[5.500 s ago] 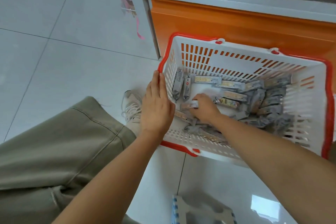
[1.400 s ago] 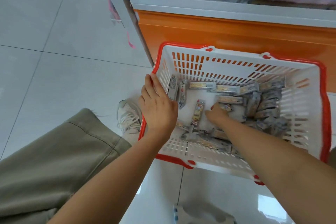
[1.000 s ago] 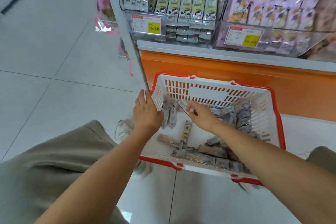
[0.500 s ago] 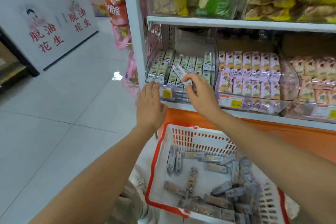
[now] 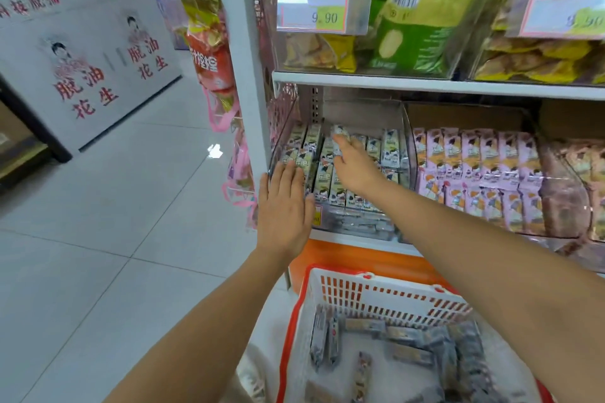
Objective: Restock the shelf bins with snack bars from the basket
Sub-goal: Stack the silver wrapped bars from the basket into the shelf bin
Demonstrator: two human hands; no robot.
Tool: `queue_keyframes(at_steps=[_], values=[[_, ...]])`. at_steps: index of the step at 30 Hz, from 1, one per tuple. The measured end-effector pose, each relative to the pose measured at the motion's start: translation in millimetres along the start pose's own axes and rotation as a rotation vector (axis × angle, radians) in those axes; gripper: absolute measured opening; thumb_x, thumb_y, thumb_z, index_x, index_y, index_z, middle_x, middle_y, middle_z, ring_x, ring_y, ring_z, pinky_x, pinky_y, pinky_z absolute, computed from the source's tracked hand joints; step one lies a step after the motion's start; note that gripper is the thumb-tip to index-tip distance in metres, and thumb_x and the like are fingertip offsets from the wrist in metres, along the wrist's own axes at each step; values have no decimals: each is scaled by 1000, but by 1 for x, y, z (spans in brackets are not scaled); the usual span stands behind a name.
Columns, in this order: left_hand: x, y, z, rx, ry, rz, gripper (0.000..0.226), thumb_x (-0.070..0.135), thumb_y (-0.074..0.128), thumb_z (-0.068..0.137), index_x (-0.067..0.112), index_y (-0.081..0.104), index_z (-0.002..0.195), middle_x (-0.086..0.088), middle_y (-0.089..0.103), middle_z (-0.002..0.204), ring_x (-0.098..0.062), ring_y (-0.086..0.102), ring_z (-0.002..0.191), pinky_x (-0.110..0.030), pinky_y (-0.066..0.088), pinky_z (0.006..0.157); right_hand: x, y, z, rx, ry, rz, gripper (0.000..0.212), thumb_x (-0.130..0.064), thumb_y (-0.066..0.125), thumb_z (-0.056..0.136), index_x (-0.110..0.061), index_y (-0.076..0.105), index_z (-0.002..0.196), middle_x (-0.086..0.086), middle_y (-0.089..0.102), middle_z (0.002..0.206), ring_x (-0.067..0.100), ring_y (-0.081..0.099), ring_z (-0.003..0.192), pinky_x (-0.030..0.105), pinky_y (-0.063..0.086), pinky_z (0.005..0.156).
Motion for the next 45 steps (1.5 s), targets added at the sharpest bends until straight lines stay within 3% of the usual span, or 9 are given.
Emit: queue_keyframes(at_steps=[5, 13, 19, 23, 26, 31, 34, 40, 45], values=[[-8, 9, 3, -14, -17, 7, 62, 41, 13, 99, 11, 39, 146, -7, 38, 153, -22, 24, 146, -45, -3, 120, 5, 13, 23, -40, 15, -49, 57, -3, 35, 102, -22, 22, 154, 18, 1, 162, 37, 19, 146, 33, 31, 111], [-15, 21, 0, -21, 2, 31, 58, 39, 17, 101, 13, 33, 150, -5, 32, 156, -22, 22, 147, -45, 0, 120, 7, 19, 31, 157, -2, -62, 39, -14, 56, 96, -18, 42, 132, 14, 65, 109, 33, 62, 94, 40, 48, 85], [-16, 21, 0, -23, 8, 31, 58, 38, 18, 100, 12, 33, 150, -7, 32, 156, -22, 22, 147, -44, 3, 121, 14, 21, 36, 28, -44, -102, 48, -22, 47, 101, -22, 32, 146, 15, 61, 126, 33, 61, 104, 42, 41, 102], [-15, 18, -2, -38, 10, 34, 59, 39, 17, 100, 11, 29, 151, -7, 28, 158, -23, 18, 148, -43, 1, 121, 20, 20, 38, -77, -56, -124, 59, -25, 44, 102, -22, 19, 155, 9, 25, 159, 31, 33, 141, 45, 25, 117], [-12, 12, -6, -18, 3, 48, 58, 35, 23, 99, 8, 34, 149, -12, 31, 155, -27, 23, 146, -45, 8, 121, 19, 14, 23, 41, -104, -59, 58, -22, 49, 100, -18, 25, 153, 9, 28, 157, 29, 28, 143, 44, 25, 118], [2, 5, -32, 28, -16, 42, 56, 28, 37, 90, 7, 43, 141, -17, 42, 142, -33, 36, 132, -50, 32, 111, 9, 6, -29, 270, -305, 143, 33, -9, 47, 97, -16, 57, 128, 1, 59, 122, 10, 55, 105, 31, 48, 91], [7, 8, -58, 29, 8, 7, 54, 21, 44, 82, 7, 49, 134, -16, 46, 133, -33, 41, 120, -47, 36, 102, 12, 9, -70, 289, -406, 199, 24, -6, 47, 95, -14, 66, 107, -10, 58, 92, -4, 51, 69, 19, 39, 63], [6, 39, -112, -218, -54, -23, 43, 24, 39, 74, 7, 60, 108, -15, 57, 106, -36, 53, 95, -44, 42, 80, 56, 44, -136, 79, -282, 148, 22, -7, 49, 94, -15, 70, 96, -20, 51, 59, 3, 48, 47, 23, 33, 50], [5, 68, -152, -462, -161, -24, 48, 15, 54, 83, 6, 49, 130, -15, 53, 129, -35, 48, 117, -43, 40, 94, 110, 97, -161, -305, 14, -46, 23, -11, 50, 95, -16, 64, 114, 6, 68, 98, 15, 56, 72, 29, 43, 65]])
Point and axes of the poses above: each hand's wrist, its own z-axis towards the middle knuckle, its own y-axis out of the palm, x = y × z, the point moved 1 cm from there along z, towards the middle knuckle
